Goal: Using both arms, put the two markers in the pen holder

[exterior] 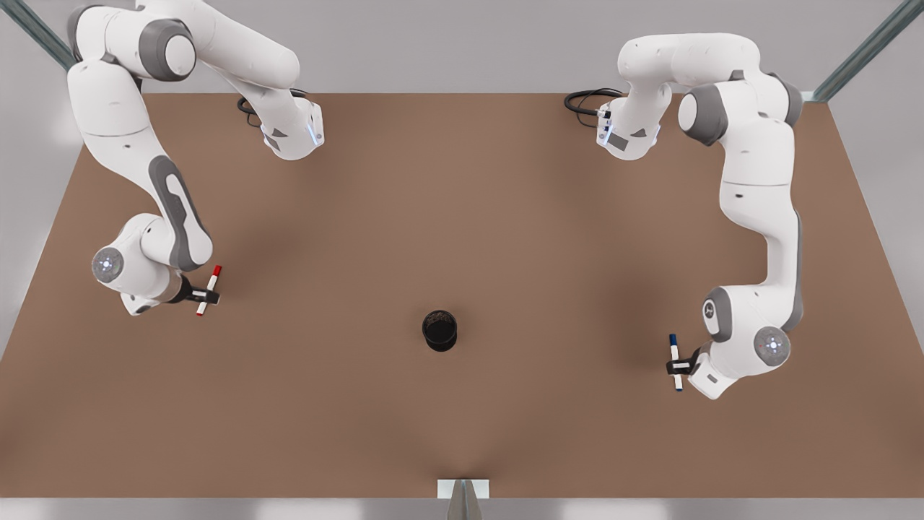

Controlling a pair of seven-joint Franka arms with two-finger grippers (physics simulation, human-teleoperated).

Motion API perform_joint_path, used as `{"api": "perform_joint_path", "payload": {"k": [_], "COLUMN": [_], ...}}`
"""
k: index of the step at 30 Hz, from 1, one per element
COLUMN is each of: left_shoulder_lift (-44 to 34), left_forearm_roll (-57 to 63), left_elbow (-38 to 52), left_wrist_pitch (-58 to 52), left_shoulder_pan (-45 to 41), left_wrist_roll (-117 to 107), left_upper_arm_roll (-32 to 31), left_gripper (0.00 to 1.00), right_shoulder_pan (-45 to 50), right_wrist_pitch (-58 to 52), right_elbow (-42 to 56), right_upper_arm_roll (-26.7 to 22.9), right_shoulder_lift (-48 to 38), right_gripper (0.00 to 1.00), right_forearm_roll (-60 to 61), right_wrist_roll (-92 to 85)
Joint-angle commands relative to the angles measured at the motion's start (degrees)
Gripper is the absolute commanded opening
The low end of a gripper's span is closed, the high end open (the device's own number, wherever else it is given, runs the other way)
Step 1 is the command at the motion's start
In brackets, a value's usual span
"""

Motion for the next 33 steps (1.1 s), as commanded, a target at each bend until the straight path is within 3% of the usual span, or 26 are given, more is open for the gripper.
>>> {"api": "perform_joint_path", "payload": {"k": [1, 3, 6, 7, 10, 19, 24, 31, 33], "left_shoulder_lift": [0.08, 0.43, 0.87, 1.13, 2.19, 3.42, 4.48, 4.92, 4.92], "left_forearm_roll": [0.08, 0.17, 0.25, 0.25, 0.25, 0.96, 0.96, 0.96, 0.96], "left_elbow": [0.03, 0.03, 0.21, 0.29, 2.31, 5.3, 5.3, 5.3, 5.3], "left_wrist_pitch": [0.11, 0.11, 0.11, 0.11, 0.02, 0.02, 0.02, 0.02, 0.02], "left_shoulder_pan": [0.0, 0.0, -0.09, -0.09, -0.17, -0.53, -0.53, -0.53, -0.53], "left_wrist_roll": [1.37, 1.37, 1.37, 1.37, 1.11, 1.11, 1.29, 1.37, 1.37], "left_upper_arm_roll": [0.04, 0.04, 0.04, 0.04, 0.04, -0.05, -0.05, -0.05, -0.05], "left_gripper": [0.62, 0.57, 0.53, 0.52, 0.52, 0.52, 0.52, 0.38, 0.35], "right_shoulder_pan": [-0.07, -0.07, -0.25, -0.25, -0.25, 0.02, 0.63, 0.1, 0.02], "right_wrist_pitch": [3.15, 3.15, 3.23, 3.15, 3.23, 2.79, 2.62, 1.57, -5.47], "right_elbow": [0.03, 0.03, 0.03, 0.03, 0.03, 0.91, 1.96, 12.07, 17.78], "right_upper_arm_roll": [0.0, 0.0, 0.0, 0.0, 0.0, 0.44, 1.14, 17.84, 22.76], "right_shoulder_lift": [0.48, 0.92, 1.1, 1.1, 1.18, 1.1, -0.13, -4.18, -4.18], "right_gripper": [0.81, 0.65, 0.63, 0.58, 0.33, 0.22, 0.21, 0.21, 0.21], "right_forearm_roll": [-0.33, -0.33, -0.33, -0.33, -0.33, -0.33, -0.33, -0.07, 0.11], "right_wrist_roll": [-5.61, -6.05, -6.14, -6.14, -6.14, -5.96, -5.7, -3.32, -3.24]}}
